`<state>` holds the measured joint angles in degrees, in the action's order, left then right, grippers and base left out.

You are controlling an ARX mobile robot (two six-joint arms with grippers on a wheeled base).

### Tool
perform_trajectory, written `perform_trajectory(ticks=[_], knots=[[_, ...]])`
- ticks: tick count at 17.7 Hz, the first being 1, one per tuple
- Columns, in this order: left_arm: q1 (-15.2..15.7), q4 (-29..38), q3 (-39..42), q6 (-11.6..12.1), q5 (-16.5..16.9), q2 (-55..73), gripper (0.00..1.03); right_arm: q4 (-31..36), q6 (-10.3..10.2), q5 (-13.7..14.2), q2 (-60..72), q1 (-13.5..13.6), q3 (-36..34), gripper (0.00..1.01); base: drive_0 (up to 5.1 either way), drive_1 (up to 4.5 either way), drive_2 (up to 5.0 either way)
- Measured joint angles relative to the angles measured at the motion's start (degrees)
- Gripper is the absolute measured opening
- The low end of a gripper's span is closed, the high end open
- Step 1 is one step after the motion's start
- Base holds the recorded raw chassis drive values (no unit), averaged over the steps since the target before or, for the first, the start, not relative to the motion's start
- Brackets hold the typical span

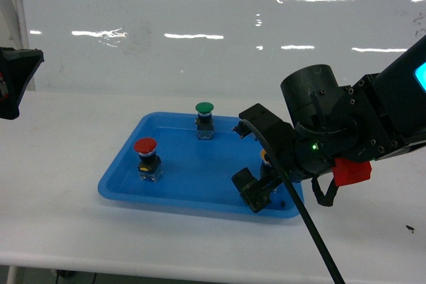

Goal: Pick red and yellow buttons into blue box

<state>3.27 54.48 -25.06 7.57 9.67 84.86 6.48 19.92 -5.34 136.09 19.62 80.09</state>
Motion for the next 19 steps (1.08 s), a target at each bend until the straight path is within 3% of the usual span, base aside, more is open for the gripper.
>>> perform_trajectory(ticks=[3, 5, 12, 19], knots=[[0.0, 0.0, 0.0, 0.0, 0.0, 0.0, 0.98, 0.0, 0.3, 0.1, 0.0, -0.2, 0.0, 0.96, 0.0, 0.00, 0.0], [0.0, 0.0, 0.0, 0.0, 0.0, 0.0, 0.98, 0.0, 0.3, 0.0, 0.0, -0.1, 0.0, 0.79, 0.0, 0.00, 0.0], [0.0, 0.0, 0.0, 0.0, 0.0, 0.0, 0.98, 0.0, 0.5, 0.1, 0.0, -0.1, 0.0, 0.42, 0.0, 0.00, 0.0], [0.0, 0.0, 0.0, 0.0, 0.0, 0.0, 0.98, 0.0, 0.5, 0.0, 0.0, -0.1, 0.1, 0.36, 0.0, 0.00, 0.0]])
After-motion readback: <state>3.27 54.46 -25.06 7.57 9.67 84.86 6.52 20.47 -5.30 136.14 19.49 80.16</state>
